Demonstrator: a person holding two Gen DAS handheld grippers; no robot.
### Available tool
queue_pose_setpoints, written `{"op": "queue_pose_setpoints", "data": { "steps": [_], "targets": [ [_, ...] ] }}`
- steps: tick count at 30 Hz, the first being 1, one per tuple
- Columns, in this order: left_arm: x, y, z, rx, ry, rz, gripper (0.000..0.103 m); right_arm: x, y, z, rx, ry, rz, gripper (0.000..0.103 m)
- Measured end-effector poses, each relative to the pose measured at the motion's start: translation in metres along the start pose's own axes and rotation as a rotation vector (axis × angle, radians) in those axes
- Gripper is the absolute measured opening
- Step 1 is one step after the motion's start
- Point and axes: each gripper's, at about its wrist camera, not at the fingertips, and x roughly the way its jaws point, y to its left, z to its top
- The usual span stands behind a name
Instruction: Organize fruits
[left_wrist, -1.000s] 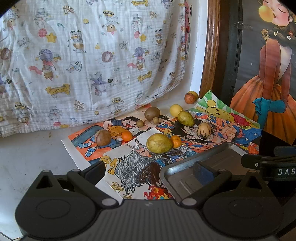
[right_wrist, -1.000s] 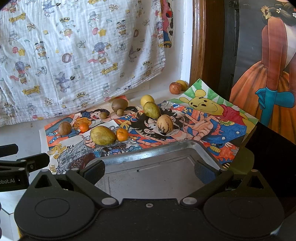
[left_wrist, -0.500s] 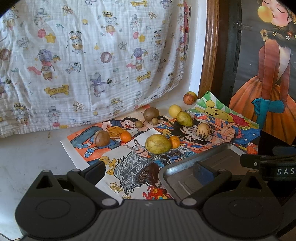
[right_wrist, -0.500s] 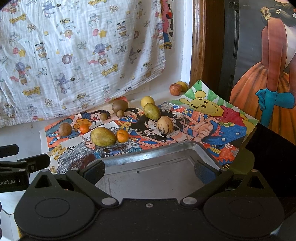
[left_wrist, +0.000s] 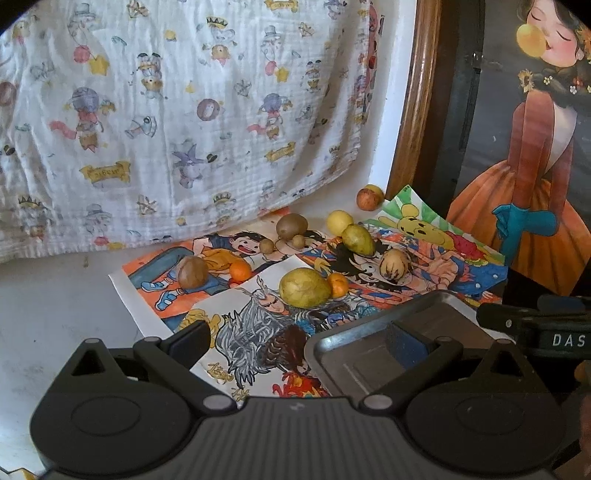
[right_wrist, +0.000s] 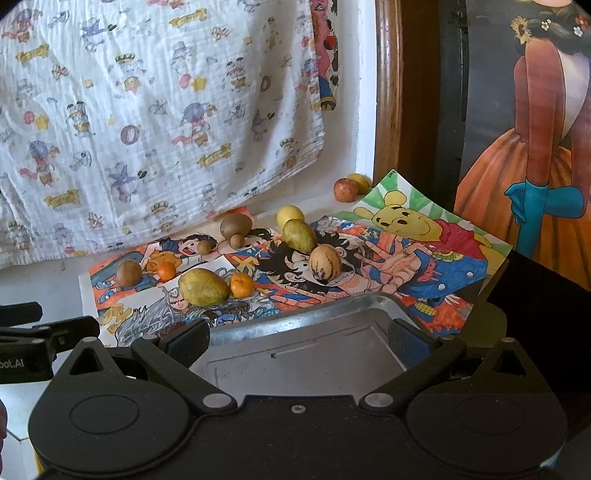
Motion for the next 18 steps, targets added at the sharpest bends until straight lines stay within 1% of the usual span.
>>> {"op": "queue_pose_setpoints", "data": {
  "steps": [2,4,5,8,10,11,12,13,14,16,18],
  "targets": [
    [0.001,0.001,0.0,-0.02,0.008,-0.026,0.103,0.0,-0.001,-0.001,0.006,-0.006,0.008,0.103],
    [0.001,0.005,-0.001,-0.046,0.0,-0.039,0.103,0.0,-0.002,-0.001,0.008,-0.011,0.014,0.103],
    [0.001,0.007,-0.001,-0.075,-0.011,-0.054,0.103,-0.001,-0.002,-0.001,0.007,-0.015,0.017,0.103],
    [0.006,0.013,0.0,-0.082,0.014,-0.04,0.103,-0.003,-0.002,-0.002,0.007,-0.032,0.026,0.103],
    [0.009,0.02,-0.001,-0.112,0.001,-0.041,0.103,-0.004,-0.003,-0.002,0.015,-0.043,0.05,0.103],
    [0.01,0.024,-0.001,-0.134,-0.005,-0.032,0.103,-0.003,-0.003,-0.001,0.019,-0.041,0.061,0.103],
    [0.014,0.027,0.0,-0.142,0.025,-0.003,0.103,-0.002,-0.003,0.0,0.021,-0.04,0.076,0.103],
    [0.019,0.031,0.002,-0.151,0.056,0.003,0.103,-0.001,-0.003,0.001,0.021,-0.04,0.085,0.103],
    [0.023,0.034,0.003,-0.142,0.067,0.009,0.103,0.0,-0.003,0.002,0.021,-0.038,0.091,0.103],
    [0.028,0.037,0.004,-0.097,0.066,0.059,0.103,0.003,-0.001,0.005,0.02,-0.033,0.107,0.103],
    [0.039,0.039,0.008,-0.043,0.109,0.106,0.103,0.007,0.003,0.009,0.01,-0.022,0.117,0.103]
  ]
}}
